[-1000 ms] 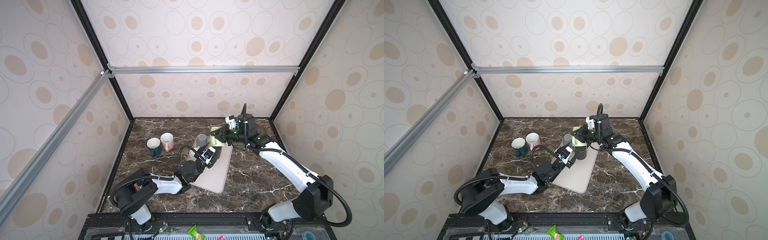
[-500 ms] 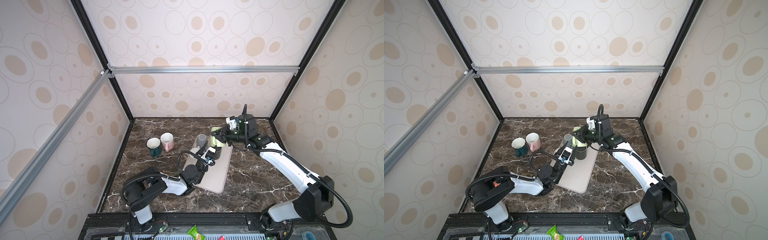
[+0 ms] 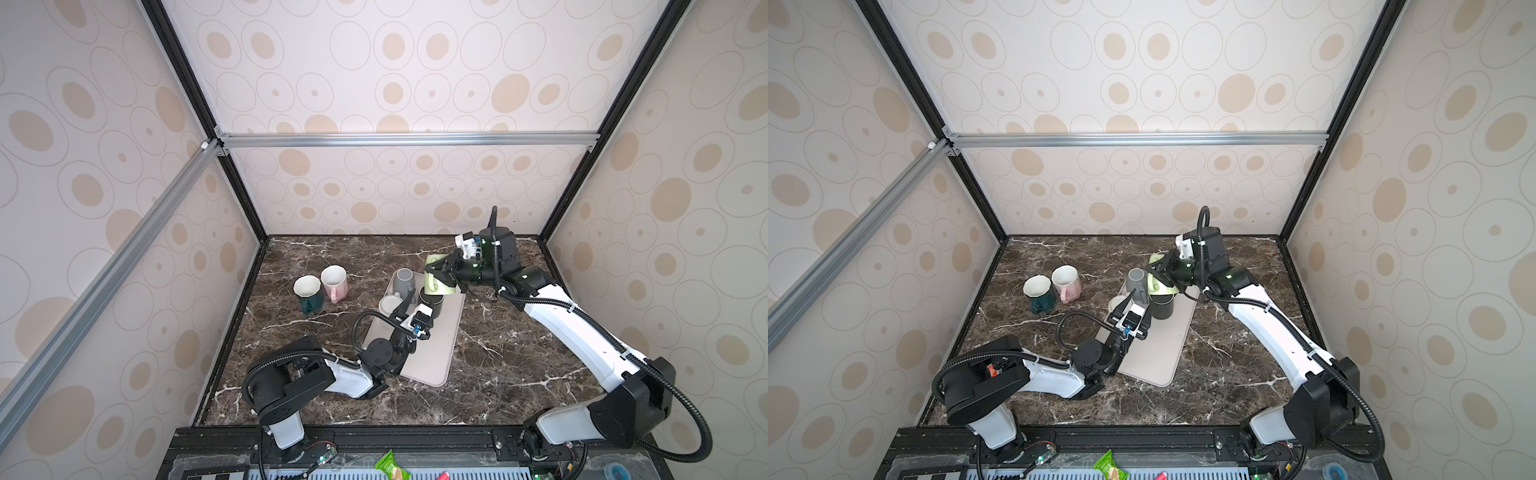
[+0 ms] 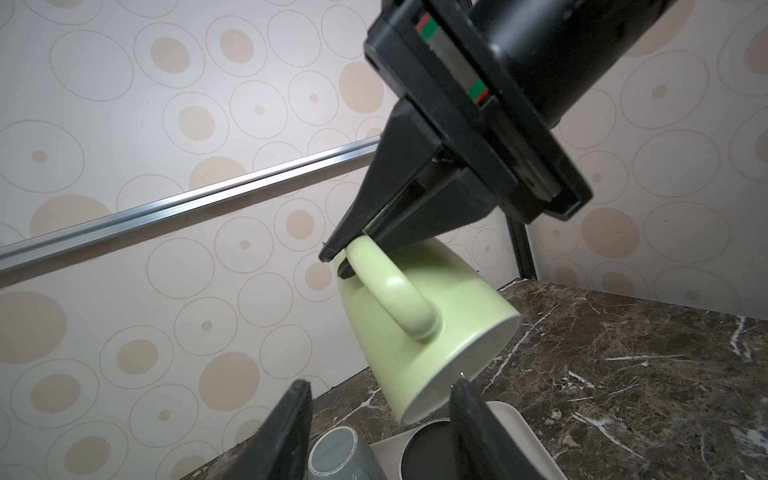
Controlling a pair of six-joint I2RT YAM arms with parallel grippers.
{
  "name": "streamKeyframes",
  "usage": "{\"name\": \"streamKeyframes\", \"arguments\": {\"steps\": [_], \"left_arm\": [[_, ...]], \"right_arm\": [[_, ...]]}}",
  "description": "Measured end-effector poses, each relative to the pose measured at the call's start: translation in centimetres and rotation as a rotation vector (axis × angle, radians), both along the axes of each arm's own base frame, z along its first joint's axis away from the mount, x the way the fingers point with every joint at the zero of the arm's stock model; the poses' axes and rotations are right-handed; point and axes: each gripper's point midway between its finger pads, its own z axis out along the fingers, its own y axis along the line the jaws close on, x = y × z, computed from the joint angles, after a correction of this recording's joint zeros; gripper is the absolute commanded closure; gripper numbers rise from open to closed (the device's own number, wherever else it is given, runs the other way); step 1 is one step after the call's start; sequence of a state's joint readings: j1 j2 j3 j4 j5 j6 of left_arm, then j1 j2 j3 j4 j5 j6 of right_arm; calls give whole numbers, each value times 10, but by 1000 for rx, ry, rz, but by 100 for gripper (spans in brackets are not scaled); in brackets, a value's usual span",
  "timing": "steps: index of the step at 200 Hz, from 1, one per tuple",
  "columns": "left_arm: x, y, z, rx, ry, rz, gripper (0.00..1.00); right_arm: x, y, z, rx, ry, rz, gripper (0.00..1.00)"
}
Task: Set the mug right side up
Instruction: 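Hold the light green mug with both grippers and tilt it upright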
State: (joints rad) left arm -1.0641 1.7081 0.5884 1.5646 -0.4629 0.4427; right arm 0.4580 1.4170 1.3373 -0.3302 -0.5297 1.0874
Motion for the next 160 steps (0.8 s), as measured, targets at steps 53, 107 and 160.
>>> {"name": "streamKeyframes", "arguments": {"steps": [53,107,160], "left_arm": [[8,-13,-13,40,3,19,48],[25,-25,-15,33,-1,88,52],[37,-34,-22,97,-27,155,61]], "right_arm": [[0,-1,1,-4,-8,1,100],[-5,-2,-1,6,-3,0,100],[-4,-6,-8,12,22,-6,100]]}}
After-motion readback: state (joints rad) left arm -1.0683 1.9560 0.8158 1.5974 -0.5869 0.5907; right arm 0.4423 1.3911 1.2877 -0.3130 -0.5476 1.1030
